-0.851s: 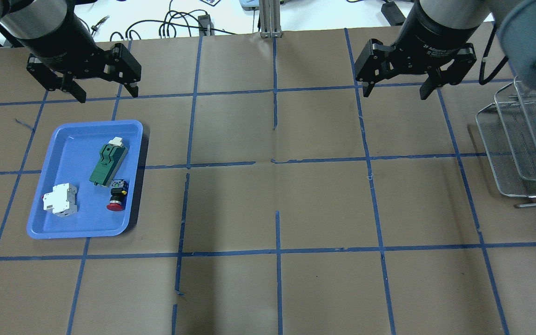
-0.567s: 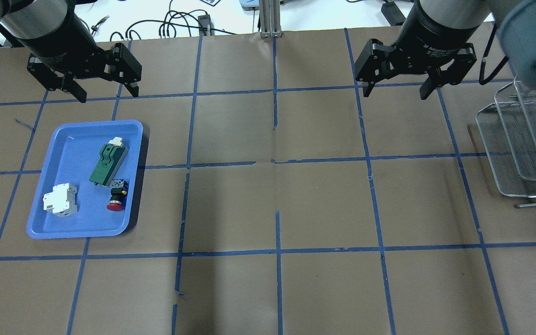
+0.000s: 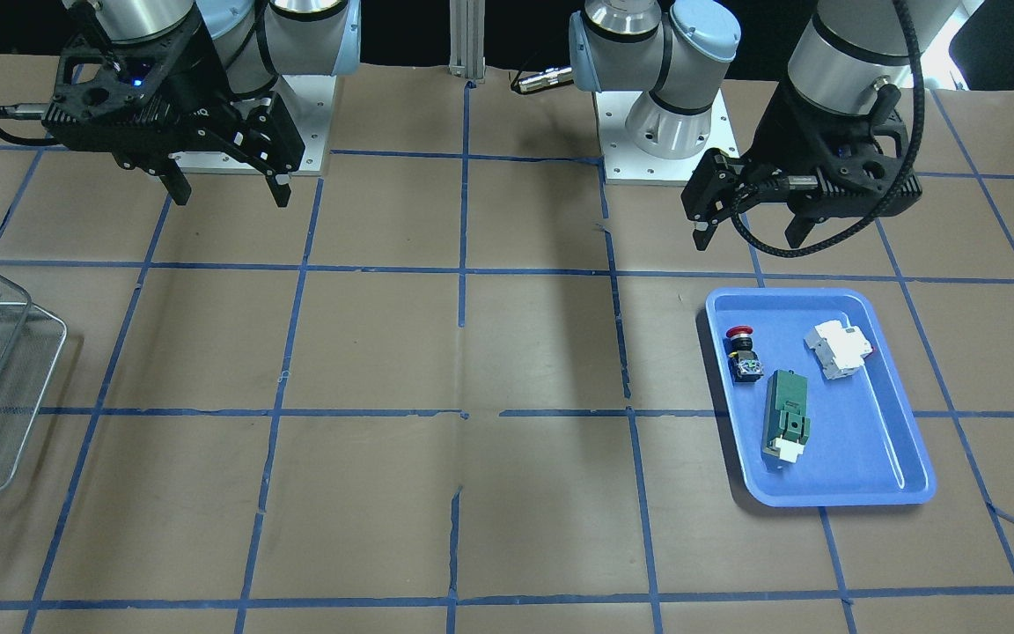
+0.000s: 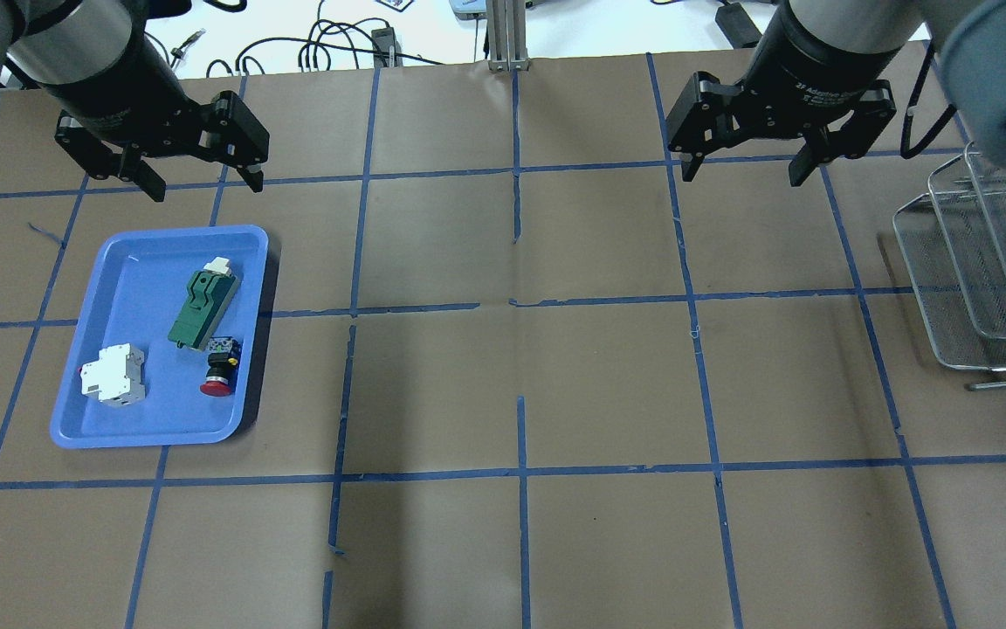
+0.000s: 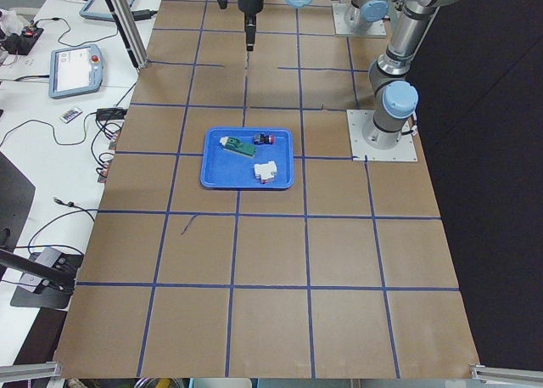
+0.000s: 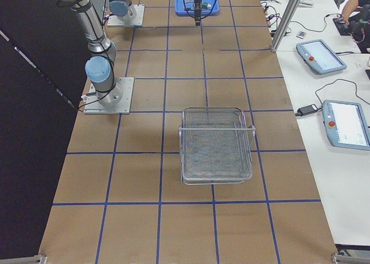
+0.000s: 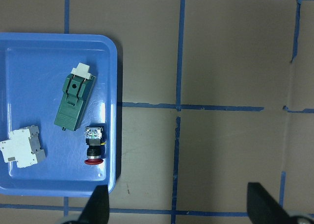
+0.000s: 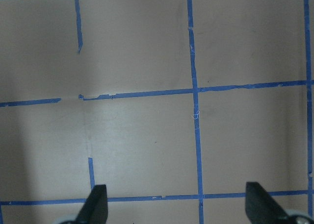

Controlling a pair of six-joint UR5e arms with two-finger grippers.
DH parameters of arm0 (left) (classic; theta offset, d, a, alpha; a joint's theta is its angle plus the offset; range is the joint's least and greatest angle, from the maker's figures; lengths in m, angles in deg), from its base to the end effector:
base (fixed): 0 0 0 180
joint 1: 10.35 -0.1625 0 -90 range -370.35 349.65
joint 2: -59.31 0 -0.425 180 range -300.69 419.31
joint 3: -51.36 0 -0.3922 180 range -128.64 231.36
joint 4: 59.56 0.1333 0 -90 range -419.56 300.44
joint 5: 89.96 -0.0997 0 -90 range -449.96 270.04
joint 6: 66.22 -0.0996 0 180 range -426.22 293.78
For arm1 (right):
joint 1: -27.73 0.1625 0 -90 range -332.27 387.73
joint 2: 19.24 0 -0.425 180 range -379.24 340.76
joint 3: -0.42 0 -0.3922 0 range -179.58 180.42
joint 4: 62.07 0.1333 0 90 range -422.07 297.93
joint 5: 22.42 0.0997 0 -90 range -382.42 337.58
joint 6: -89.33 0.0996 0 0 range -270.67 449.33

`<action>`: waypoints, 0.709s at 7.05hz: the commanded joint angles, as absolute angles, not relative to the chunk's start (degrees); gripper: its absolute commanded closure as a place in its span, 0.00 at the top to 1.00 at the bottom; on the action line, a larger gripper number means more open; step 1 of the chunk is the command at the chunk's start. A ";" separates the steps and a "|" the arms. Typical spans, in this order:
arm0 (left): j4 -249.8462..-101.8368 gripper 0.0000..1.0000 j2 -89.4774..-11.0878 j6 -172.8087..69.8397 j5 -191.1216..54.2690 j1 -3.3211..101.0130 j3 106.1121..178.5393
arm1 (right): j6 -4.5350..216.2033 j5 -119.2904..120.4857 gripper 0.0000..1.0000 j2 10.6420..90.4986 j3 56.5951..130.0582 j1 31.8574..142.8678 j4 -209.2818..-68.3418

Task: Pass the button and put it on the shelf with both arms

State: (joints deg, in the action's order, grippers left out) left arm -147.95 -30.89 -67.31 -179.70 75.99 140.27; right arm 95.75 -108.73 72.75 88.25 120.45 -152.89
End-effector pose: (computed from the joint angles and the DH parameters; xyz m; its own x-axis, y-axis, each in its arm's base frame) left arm -0.1017 -0.5051 0.4984 -0.9990 -0.0447 0.0037 -0.0448 0.9980 -0.0437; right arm 0.1625 -0.4772 0.5253 -0.9956 0.0587 -0.0734 0.0644 0.9948 -0.0791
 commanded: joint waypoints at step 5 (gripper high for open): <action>-119.97 1.00 -35.07 -89.75 -180.66 59.53 167.66 | 95.75 -108.73 1.00 72.87 88.22 120.46 -152.86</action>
